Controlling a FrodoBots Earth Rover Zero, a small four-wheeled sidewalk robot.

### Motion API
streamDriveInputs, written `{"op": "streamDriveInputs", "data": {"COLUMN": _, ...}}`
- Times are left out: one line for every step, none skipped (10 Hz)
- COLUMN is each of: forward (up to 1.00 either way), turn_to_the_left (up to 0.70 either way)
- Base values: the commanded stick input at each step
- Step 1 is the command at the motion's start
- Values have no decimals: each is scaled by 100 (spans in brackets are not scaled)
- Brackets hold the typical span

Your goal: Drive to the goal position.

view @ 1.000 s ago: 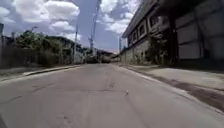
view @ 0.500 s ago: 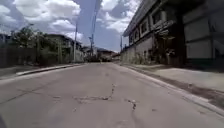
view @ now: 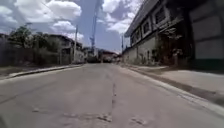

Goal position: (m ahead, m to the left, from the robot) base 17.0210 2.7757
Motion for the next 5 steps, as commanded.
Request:
{"op": "streamDriveInputs", "data": {"forward": 100, "turn_to_the_left": 0}}
{"op": "streamDriveInputs", "data": {"forward": 100, "turn_to_the_left": 0}}
{"op": "streamDriveInputs", "data": {"forward": 100, "turn_to_the_left": -2}}
{"op": "streamDriveInputs", "data": {"forward": 100, "turn_to_the_left": -5}}
{"op": "streamDriveInputs", "data": {"forward": 100, "turn_to_the_left": -9}}
